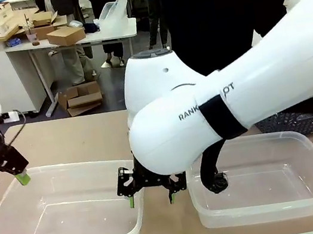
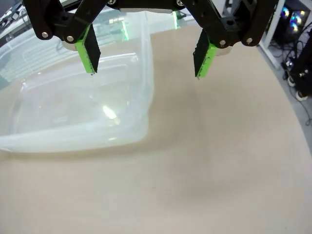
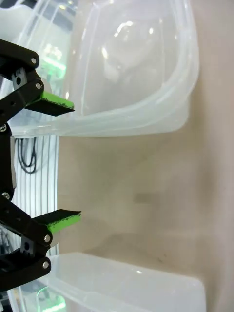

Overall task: Sort the waste into each basket.
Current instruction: Pick up the Organizing box on the left side of the table and lift it.

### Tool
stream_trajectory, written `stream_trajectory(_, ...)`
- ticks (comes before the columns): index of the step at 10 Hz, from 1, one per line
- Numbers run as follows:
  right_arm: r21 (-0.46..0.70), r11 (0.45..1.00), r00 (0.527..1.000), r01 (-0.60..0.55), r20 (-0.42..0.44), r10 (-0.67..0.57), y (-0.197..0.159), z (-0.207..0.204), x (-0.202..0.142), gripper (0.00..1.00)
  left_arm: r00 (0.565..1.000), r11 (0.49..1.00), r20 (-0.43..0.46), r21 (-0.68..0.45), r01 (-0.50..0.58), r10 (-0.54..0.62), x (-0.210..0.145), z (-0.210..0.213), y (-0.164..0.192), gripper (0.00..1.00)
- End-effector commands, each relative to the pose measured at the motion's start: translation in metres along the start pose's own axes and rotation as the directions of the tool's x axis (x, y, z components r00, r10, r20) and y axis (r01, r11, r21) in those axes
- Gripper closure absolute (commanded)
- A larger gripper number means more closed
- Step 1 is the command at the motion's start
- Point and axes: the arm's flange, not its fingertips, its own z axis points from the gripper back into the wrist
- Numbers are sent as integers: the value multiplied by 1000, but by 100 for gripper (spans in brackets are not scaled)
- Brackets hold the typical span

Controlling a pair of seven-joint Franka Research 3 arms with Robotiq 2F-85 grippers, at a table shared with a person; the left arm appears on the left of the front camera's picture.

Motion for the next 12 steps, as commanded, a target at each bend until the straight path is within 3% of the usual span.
stream_trajectory(1, -11, 998, 996, 58, 66, -57, 18, -4, 0, 0, 999, 999, -32, -46, -14, 12, -25, -49, 15, 0)
stream_trajectory(4, -31, 995, 990, 97, 110, -93, 25, -3, 1, 0, 998, 998, -57, -55, 9, -12, -28, -64, 27, 0)
stream_trajectory(8, -30, 995, 991, 95, 100, -92, 32, -6, 9, 0, 998, 998, -59, -45, 32, -34, -32, -63, 28, 0)
stream_trajectory(9, -32, 996, 990, 87, 111, -83, 32, -6, 9, 59, 997, 998, -61, -27, 49, -50, -32, -64, 27, 59)
stream_trajectory(10, -26, 996, 990, 89, 110, -85, 32, -6, 9, 60, 996, 998, -69, -29, 52, -54, -31, -64, 25, 60)
stream_trajectory(11, -16, 996, 990, 90, 110, -88, 31, -5, 9, 100, 996, 998, -73, -21, 57, -58, -31, -64, 25, 100)
stream_trajectory(12, -13, 996, 990, 92, 109, -90, 31, -5, 9, 64, 996, 998, -73, -18, 55, -56, -31, -64, 24, 100)
